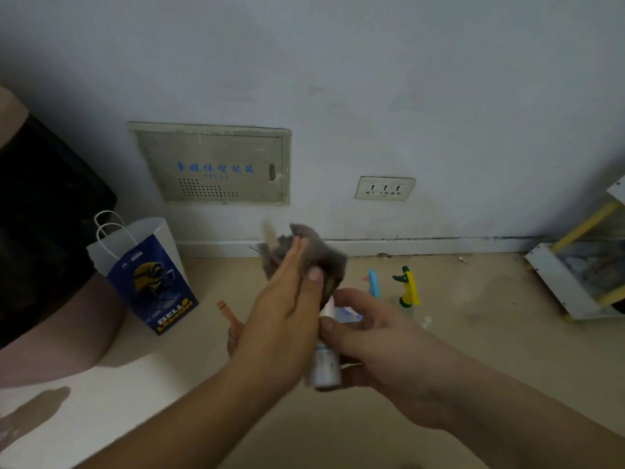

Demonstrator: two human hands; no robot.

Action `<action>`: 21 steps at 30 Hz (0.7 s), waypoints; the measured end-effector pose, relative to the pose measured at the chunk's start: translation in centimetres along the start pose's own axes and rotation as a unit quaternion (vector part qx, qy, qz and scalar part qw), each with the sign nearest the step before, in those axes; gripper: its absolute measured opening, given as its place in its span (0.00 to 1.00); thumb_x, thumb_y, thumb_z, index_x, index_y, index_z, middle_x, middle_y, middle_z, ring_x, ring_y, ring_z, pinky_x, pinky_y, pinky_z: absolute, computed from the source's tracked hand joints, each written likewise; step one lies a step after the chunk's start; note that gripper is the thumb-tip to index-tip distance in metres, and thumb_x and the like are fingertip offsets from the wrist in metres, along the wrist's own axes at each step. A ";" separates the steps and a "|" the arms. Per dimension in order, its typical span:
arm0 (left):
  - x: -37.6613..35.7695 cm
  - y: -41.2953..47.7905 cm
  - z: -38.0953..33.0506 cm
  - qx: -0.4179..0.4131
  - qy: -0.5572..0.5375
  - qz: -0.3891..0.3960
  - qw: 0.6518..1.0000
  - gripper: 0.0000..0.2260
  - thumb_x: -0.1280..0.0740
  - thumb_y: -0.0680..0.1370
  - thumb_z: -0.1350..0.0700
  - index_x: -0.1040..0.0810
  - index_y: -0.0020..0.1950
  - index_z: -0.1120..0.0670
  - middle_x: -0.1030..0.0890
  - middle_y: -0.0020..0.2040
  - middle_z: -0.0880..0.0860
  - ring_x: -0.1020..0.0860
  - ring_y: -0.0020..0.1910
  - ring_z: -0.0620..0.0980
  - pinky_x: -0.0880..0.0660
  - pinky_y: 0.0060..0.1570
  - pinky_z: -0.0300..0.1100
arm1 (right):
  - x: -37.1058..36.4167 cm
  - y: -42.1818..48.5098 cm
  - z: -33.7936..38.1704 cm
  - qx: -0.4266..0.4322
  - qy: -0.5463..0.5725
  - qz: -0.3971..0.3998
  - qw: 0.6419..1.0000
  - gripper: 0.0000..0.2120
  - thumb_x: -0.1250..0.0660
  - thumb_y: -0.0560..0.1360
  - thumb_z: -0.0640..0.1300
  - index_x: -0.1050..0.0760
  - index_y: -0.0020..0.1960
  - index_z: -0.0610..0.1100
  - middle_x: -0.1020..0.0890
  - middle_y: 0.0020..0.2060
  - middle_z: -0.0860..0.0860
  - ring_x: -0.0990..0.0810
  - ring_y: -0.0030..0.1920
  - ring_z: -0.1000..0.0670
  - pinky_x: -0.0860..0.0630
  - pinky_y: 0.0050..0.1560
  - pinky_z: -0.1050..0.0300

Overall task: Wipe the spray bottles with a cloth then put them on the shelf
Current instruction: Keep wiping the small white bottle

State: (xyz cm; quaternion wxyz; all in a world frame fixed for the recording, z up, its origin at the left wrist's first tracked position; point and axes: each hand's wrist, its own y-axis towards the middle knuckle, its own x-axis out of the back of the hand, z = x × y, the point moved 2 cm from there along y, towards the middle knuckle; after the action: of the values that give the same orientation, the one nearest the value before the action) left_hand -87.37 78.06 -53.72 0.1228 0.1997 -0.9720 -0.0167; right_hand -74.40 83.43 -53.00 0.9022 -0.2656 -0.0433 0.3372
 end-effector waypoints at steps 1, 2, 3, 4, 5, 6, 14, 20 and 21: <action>-0.5 -0.7 -0.4 -0.014 0.014 -0.004 1.000 0.22 0.43 0.86 0.52 0.36 0.80 0.44 0.29 0.74 0.37 0.31 0.69 0.28 0.38 0.70 0.26 | 0.0 0.0 -0.1 -0.005 -0.007 -0.001 1.000 0.13 0.31 0.81 0.37 0.20 0.62 0.50 0.12 0.53 0.42 0.13 0.49 0.41 0.15 0.46 0.47; -1.3 -1.8 -0.9 -0.035 0.052 -0.001 0.998 0.22 0.43 0.86 0.56 0.38 0.81 0.47 0.34 0.75 0.34 0.38 0.69 0.20 0.48 0.69 0.19 | 0.3 0.0 -0.1 -0.003 -0.015 -0.005 1.000 0.16 0.32 0.81 0.35 0.20 0.63 0.52 0.12 0.52 0.43 0.13 0.49 0.41 0.16 0.45 0.47; -2.0 -3.0 -1.2 -0.059 0.109 0.000 0.992 0.22 0.43 0.86 0.56 0.38 0.81 0.50 0.39 0.77 0.35 0.46 0.68 0.16 0.58 0.67 0.16 | 0.6 0.1 0.1 0.003 -0.023 -0.015 1.000 0.19 0.33 0.80 0.33 0.19 0.63 0.53 0.12 0.52 0.45 0.13 0.51 0.39 0.16 0.45 0.48; -2.4 -3.7 -1.0 -0.088 0.147 -0.008 0.985 0.22 0.42 0.86 0.54 0.36 0.80 0.52 0.40 0.79 0.38 0.51 0.70 0.17 0.64 0.66 0.17 | 1.0 0.1 0.3 0.011 -0.027 -0.018 0.999 0.20 0.33 0.80 0.32 0.19 0.64 0.54 0.12 0.53 0.45 0.14 0.53 0.37 0.15 0.47 0.47; -2.3 -3.8 -0.3 -0.118 0.163 -0.015 0.979 0.22 0.42 0.85 0.52 0.33 0.79 0.52 0.39 0.80 0.42 0.50 0.73 0.21 0.64 0.70 0.21 | 1.3 0.1 0.4 0.017 -0.024 -0.018 0.999 0.19 0.32 0.80 0.33 0.19 0.64 0.54 0.12 0.53 0.45 0.14 0.54 0.37 0.15 0.48 0.46; -1.7 -3.2 0.2 -0.115 0.145 -0.008 0.983 0.22 0.42 0.84 0.50 0.32 0.79 0.51 0.36 0.80 0.43 0.46 0.75 0.25 0.58 0.77 0.28 | 1.4 0.1 0.4 0.021 -0.015 -0.013 1.000 0.18 0.31 0.80 0.34 0.19 0.64 0.52 0.12 0.53 0.45 0.13 0.52 0.38 0.15 0.48 0.44; -2.0 -3.2 -1.1 -0.081 0.164 0.013 0.983 0.20 0.47 0.85 0.47 0.44 0.77 0.37 0.39 0.79 0.38 0.54 0.70 0.16 0.69 0.66 0.19 | 2.1 0.7 0.7 0.003 -0.010 -0.028 1.000 0.16 0.33 0.80 0.32 0.19 0.63 0.47 0.13 0.54 0.42 0.14 0.54 0.37 0.15 0.52 0.39; -1.0 -1.2 -0.5 -0.003 -0.021 0.018 1.000 0.14 0.44 0.86 0.50 0.24 0.68 0.40 0.18 0.61 0.39 0.22 0.64 0.41 0.27 0.66 0.36 | 1.9 0.6 0.7 -0.001 0.008 -0.013 1.000 0.12 0.29 0.81 0.39 0.19 0.63 0.48 0.12 0.52 0.43 0.13 0.46 0.42 0.16 0.44 0.47; -1.6 -2.1 -0.7 -0.022 0.013 0.001 1.000 0.14 0.43 0.86 0.51 0.25 0.68 0.39 0.20 0.63 0.37 0.25 0.67 0.37 0.33 0.70 0.32 | 2.0 0.7 0.8 0.000 0.006 -0.018 1.000 0.13 0.30 0.80 0.38 0.19 0.63 0.48 0.12 0.51 0.43 0.14 0.45 0.43 0.16 0.44 0.47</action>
State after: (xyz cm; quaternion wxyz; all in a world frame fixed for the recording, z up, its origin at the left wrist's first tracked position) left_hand -84.99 76.80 -53.53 0.1396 0.1963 -0.9699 -0.0350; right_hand -73.41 85.48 -52.89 0.9083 -0.2673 -0.0426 0.3189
